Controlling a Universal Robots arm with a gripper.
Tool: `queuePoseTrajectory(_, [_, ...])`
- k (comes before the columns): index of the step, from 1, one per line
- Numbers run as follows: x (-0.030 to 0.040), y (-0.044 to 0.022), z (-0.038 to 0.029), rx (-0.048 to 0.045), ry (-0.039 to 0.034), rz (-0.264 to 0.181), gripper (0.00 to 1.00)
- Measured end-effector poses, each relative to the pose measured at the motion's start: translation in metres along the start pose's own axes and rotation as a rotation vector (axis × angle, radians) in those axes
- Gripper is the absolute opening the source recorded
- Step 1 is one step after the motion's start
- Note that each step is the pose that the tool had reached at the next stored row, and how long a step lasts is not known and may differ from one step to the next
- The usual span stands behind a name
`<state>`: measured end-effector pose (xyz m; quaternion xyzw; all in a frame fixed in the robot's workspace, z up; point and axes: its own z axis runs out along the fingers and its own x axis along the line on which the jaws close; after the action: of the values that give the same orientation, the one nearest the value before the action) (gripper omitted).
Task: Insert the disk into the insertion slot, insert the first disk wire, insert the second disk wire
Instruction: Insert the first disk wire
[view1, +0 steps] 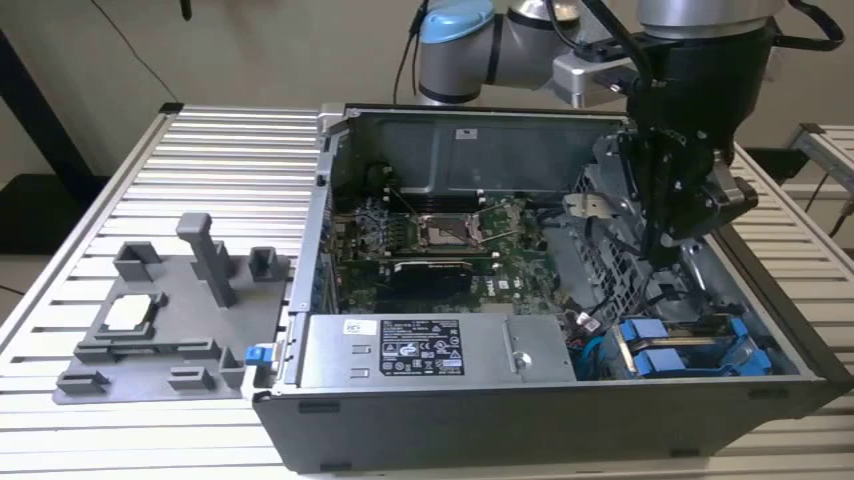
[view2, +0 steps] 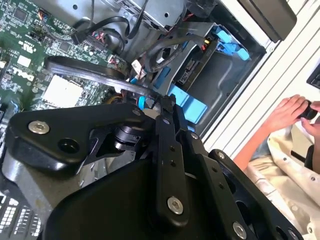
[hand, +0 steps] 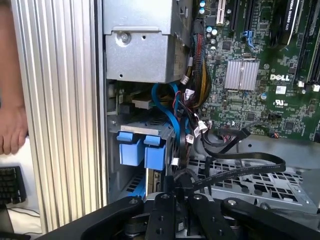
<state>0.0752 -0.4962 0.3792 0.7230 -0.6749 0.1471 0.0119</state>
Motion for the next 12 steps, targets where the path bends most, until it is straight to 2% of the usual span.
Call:
queuePoseTrajectory(5, [0.0109, -0.0072, 0.0040, -0.0073, -0.0006, -0.002, 0.16])
queuePoseTrajectory(12, [0.0316, -0.0134, 0.0102, -0.0186, -0.0017, -0.004, 0.16])
